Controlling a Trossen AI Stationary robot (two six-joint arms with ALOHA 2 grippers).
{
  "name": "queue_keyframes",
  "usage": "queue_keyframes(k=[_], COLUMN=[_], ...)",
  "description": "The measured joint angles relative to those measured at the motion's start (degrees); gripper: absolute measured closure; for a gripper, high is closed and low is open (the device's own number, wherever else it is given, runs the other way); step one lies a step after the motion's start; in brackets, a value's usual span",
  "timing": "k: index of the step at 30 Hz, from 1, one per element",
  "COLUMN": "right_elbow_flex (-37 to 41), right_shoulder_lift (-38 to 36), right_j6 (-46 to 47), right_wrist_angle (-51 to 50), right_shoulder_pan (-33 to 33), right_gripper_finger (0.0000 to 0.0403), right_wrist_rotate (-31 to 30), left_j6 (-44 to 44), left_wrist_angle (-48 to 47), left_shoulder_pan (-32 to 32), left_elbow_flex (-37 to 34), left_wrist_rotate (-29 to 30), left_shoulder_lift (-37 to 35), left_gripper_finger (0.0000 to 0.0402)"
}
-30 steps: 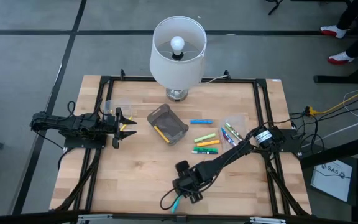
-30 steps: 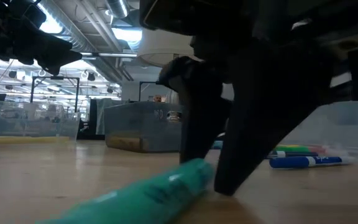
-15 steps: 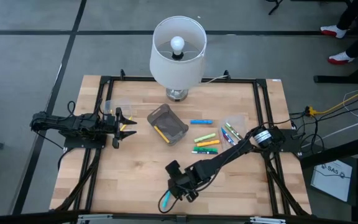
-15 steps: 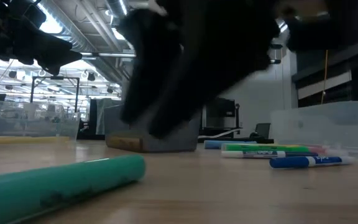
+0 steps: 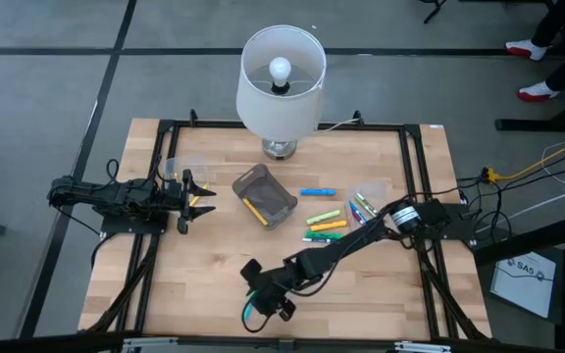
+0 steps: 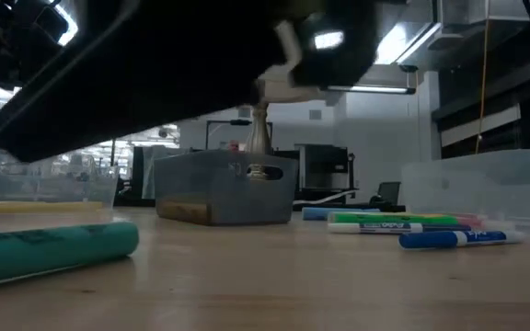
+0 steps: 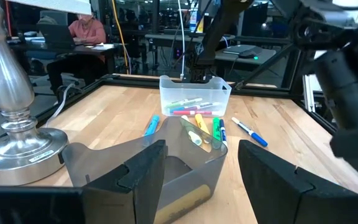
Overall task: Pick & Place Markers
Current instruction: Put the light blue marker into the black bin
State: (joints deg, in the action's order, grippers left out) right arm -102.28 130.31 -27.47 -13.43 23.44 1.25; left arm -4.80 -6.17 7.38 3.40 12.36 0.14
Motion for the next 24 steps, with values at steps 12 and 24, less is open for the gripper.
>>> queue_keyframes(k=[12, 24], right_elbow_flex=[-3.7, -8.0], right_shoulder_lift=[7.9, 10.4], right_j6=[-1.2, 2.5], right_wrist_angle=[4.6, 0.1], right_shoulder_pan=[-4.3, -4.6], right_gripper_finger=[0.0189, 0.0297], right_wrist_rotate=[7.9, 9.5], left_j6=[0.0, 0.0], left_wrist_angle=[0.0, 0.0], left_shoulder_pan=[0.0, 0.0], left_elbow_flex=[0.0, 0.0], left_wrist_rotate=[0.0, 0.0], left_shoulder_lift=[0.0, 0.0], left_gripper_finger=[0.0205, 0.0205])
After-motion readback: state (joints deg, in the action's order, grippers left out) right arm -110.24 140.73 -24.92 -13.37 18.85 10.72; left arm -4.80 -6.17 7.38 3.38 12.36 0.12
